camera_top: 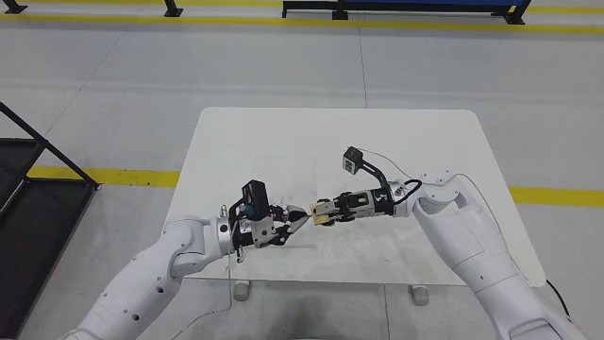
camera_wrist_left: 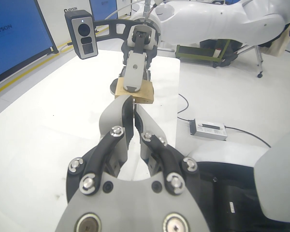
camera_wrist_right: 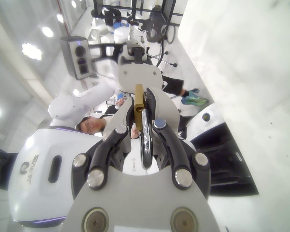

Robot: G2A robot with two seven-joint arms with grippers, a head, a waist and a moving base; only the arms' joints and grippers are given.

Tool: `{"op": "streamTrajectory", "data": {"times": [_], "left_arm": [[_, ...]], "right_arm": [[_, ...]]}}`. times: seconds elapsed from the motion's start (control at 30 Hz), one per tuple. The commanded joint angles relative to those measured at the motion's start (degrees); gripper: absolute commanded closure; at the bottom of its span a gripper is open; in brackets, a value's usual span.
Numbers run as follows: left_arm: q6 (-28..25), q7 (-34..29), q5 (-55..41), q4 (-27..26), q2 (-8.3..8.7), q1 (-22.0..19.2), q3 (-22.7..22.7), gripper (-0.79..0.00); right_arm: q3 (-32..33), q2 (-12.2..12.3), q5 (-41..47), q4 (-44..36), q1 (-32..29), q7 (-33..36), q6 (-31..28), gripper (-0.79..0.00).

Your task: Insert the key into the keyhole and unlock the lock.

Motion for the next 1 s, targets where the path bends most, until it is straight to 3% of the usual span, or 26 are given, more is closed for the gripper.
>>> {"op": "streamTrajectory", "data": {"times": [0.0,0.23,0.27,0.3,0.57,0.97], "left_arm": [[0.56,0.77,1.47,-0.10,-0.06,0.19,-0.03,0.000],[1.54,2.81,4.10,-0.12,-0.27,0.59,-0.02,0.000],[1.69,3.03,3.99,-0.07,-0.30,0.65,-0.12,-0.363],[1.71,3.25,3.94,-0.09,-0.33,0.74,-0.24,-0.785],[2.17,5.06,2.91,0.52,-0.03,2.59,-3.64,-0.785],[3.82,10.10,-0.88,3.67,1.12,8.86,-16.45,-0.785]], "right_arm": [[0.00,0.00,0.00,0.00,0.00,0.00,0.00,0.000],[0.00,0.00,0.00,0.00,0.00,0.00,0.00,0.000],[0.00,0.00,0.00,0.00,0.00,0.00,0.00,0.000],[0.00,0.00,0.00,0.00,0.00,0.00,0.00,0.000],[0.00,0.00,0.00,0.00,0.00,0.00,0.00,0.000],[0.00,0.00,0.00,0.00,0.00,0.00,0.00,0.000]]}}
